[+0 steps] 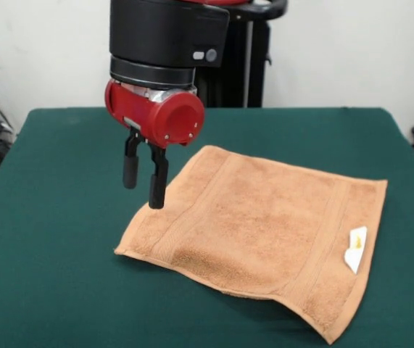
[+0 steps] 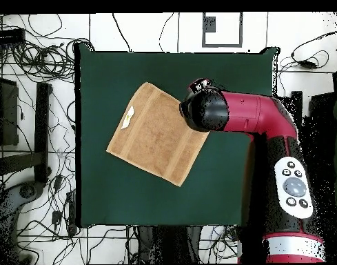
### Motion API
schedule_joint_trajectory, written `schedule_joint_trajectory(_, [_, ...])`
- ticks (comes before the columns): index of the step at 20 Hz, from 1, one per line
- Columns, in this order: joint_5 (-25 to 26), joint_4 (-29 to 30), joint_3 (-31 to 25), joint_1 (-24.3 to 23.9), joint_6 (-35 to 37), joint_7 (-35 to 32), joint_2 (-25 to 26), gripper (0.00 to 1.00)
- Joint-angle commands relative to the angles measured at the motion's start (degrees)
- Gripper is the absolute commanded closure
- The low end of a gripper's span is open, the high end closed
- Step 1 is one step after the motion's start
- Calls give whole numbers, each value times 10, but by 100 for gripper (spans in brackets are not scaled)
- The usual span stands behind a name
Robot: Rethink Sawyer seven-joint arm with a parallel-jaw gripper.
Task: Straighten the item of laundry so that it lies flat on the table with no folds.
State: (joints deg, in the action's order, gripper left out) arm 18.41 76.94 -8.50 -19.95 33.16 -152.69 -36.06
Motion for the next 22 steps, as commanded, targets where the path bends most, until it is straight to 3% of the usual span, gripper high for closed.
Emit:
schedule_joint_trajectory(1, [-29,6,-26,32,44,-19,72,0])
schedule_joint_trajectory(22, [-86,5,17,68,-29,-89,121,0])
